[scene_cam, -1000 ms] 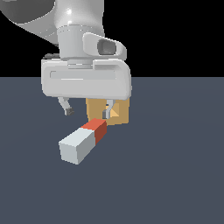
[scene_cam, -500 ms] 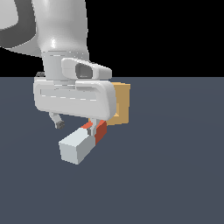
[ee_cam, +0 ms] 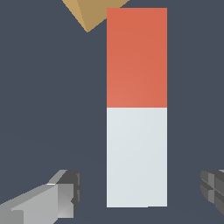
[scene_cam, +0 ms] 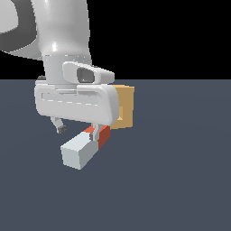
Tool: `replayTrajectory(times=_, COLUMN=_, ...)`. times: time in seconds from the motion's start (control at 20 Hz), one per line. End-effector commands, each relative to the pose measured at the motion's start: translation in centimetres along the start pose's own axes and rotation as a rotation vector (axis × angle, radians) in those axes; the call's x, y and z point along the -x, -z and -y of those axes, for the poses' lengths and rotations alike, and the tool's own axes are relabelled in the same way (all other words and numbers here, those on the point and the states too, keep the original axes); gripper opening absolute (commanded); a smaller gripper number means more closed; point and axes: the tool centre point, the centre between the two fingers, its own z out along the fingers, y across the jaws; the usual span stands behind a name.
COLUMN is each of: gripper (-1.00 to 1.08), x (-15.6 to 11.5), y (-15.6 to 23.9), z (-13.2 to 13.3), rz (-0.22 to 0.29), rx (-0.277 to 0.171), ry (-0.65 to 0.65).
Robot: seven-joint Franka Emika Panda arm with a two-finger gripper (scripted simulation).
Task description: Insert the peg into the horizontal hole in a box.
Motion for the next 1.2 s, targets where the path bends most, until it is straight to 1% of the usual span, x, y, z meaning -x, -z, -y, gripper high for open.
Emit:
replayTrajectory(times=0.0, gripper=1.00, x=0.0, y=-0.1, z=0.0, rz=0.000, rx=0.000, ry=0.000)
replayTrajectory(times=0.2, gripper=1.00, x=0.0, y=-1.0, z=0.0, rz=0.000, rx=0.000, ry=0.000)
replayTrajectory(times=0.6, gripper=1.00, x=0.0, y=-4.3, z=0.1, rz=0.000, rx=0.000, ry=0.001)
replayTrajectory(times=0.85, gripper=1.00, x=0.0, y=-5.0, z=0.0, rz=0.000, rx=0.000, ry=0.001)
replayTrajectory(times=0.9, gripper=-1.00, x=0.0, y=-5.0, z=0.0, rz=0.000, rx=0.000, ry=0.001)
replayTrajectory(times=1.15, gripper=-1.00, x=0.0, y=-5.0, z=0.0, rz=0.000, rx=0.000, ry=0.001)
